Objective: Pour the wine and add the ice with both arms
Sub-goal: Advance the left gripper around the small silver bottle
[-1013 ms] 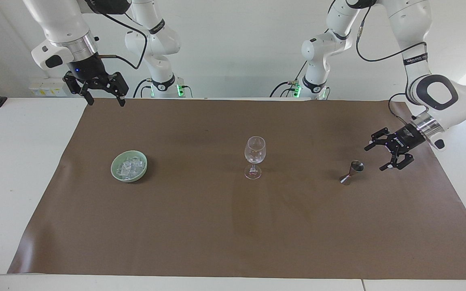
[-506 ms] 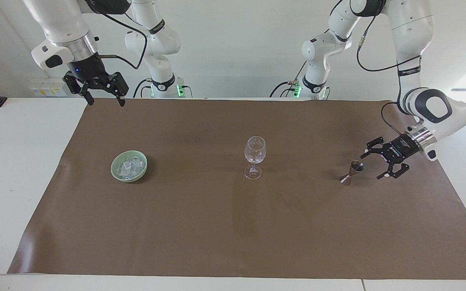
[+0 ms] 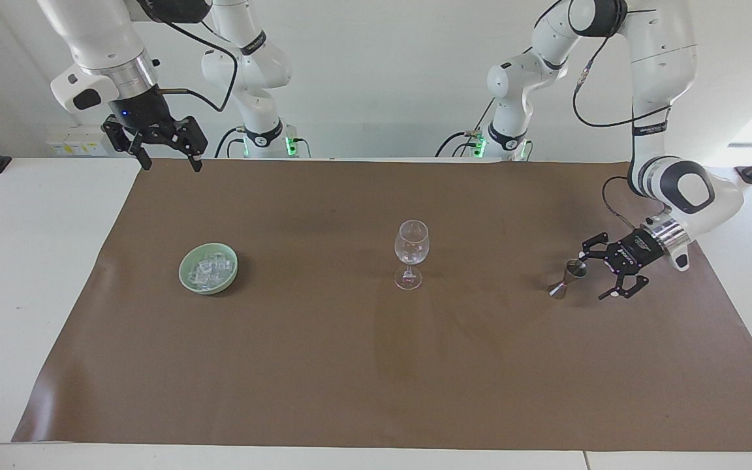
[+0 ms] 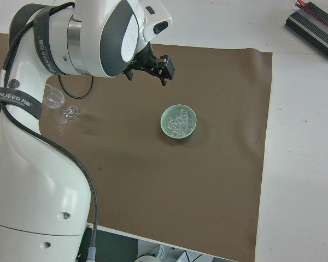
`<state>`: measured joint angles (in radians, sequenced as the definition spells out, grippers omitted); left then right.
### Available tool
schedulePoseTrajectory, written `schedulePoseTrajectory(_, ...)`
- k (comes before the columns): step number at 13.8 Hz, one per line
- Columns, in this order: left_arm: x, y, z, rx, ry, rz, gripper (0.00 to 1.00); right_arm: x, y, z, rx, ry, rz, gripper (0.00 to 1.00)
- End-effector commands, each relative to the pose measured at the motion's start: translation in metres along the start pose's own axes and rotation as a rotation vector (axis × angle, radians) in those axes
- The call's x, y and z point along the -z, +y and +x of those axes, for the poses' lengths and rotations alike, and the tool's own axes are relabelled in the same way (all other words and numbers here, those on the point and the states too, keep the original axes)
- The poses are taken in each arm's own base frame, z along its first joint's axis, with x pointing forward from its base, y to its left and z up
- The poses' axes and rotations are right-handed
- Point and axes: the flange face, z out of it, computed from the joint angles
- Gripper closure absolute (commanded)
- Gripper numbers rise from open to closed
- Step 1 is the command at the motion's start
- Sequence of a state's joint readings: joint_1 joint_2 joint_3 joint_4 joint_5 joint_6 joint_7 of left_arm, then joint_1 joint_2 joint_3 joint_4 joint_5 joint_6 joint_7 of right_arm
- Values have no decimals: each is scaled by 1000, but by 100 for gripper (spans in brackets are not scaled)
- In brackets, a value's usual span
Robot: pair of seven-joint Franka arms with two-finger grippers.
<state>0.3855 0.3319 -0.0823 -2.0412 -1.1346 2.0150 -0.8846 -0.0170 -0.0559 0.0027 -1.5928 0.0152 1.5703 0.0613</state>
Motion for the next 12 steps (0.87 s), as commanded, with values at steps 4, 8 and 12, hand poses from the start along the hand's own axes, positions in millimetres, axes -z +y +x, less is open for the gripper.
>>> schedulePoseTrajectory(4,-15,-9,16,-39,-26,-38,0,2,1,-6,19,0,19,0)
schedulePoseTrajectory(8,-25,-10,9,-31,-56,-40,0,2,1,-6,19,0,19,0)
schedulePoseTrajectory(12,-27,-11,7,-31,-59,-35,0,2,1,-6,19,0,19,0)
